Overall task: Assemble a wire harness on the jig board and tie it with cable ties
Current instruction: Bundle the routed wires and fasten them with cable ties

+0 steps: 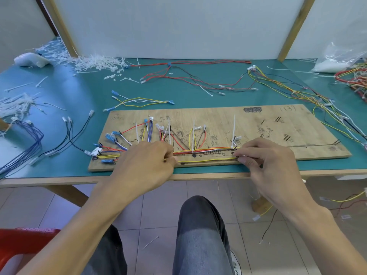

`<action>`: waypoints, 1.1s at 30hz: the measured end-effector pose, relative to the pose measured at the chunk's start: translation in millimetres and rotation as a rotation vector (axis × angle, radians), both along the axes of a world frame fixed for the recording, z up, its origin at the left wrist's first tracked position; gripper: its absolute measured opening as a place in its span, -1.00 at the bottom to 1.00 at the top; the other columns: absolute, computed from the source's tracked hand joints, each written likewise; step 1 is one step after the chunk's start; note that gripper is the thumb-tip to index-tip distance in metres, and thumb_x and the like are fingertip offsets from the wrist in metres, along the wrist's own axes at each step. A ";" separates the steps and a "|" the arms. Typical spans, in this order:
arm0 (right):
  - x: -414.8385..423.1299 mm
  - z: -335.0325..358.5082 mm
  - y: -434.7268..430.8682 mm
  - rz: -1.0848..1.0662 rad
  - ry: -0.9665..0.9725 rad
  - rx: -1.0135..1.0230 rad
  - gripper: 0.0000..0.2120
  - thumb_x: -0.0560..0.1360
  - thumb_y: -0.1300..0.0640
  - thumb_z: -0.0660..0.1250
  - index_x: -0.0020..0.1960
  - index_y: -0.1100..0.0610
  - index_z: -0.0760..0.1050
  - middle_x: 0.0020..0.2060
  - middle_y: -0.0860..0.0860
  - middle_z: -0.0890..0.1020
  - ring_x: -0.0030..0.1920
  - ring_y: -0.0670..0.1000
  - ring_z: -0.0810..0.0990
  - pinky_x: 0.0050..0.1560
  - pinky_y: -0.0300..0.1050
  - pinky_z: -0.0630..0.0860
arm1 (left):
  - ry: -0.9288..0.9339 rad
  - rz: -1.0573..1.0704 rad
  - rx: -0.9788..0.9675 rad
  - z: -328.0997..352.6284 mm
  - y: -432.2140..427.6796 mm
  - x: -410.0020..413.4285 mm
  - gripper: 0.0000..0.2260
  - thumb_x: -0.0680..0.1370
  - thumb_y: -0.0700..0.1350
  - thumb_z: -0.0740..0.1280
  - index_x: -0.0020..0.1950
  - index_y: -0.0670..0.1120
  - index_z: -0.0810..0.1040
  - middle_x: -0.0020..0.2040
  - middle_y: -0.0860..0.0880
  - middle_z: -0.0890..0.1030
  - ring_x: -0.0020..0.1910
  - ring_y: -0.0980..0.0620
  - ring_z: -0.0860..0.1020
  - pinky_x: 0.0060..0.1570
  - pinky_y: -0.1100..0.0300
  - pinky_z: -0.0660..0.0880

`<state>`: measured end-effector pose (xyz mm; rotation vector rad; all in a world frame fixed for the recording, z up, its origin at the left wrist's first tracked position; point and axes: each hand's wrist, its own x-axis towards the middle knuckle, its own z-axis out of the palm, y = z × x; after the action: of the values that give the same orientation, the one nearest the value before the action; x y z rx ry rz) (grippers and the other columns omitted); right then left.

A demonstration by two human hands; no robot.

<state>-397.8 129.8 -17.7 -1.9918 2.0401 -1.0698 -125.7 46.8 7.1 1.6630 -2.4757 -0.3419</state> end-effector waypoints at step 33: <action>-21.2 18.6 -254.2 -0.124 0.136 0.274 -0.95 0.55 0.12 0.49 -0.06 0.03 0.74 -0.09 0.08 0.73 0.00 0.18 0.66 -0.01 -0.01 0.60 | -0.162 0.022 -0.007 9.4 6.4 -9.4 -0.70 0.65 0.22 0.17 -0.17 0.06 0.38 -0.28 0.07 0.47 -0.10 -0.09 0.56 -0.25 0.06 0.32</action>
<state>-419.0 -124.4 0.8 -1.8669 2.2619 -0.6434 -135.0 53.2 16.5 1.7796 -2.5661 -0.2025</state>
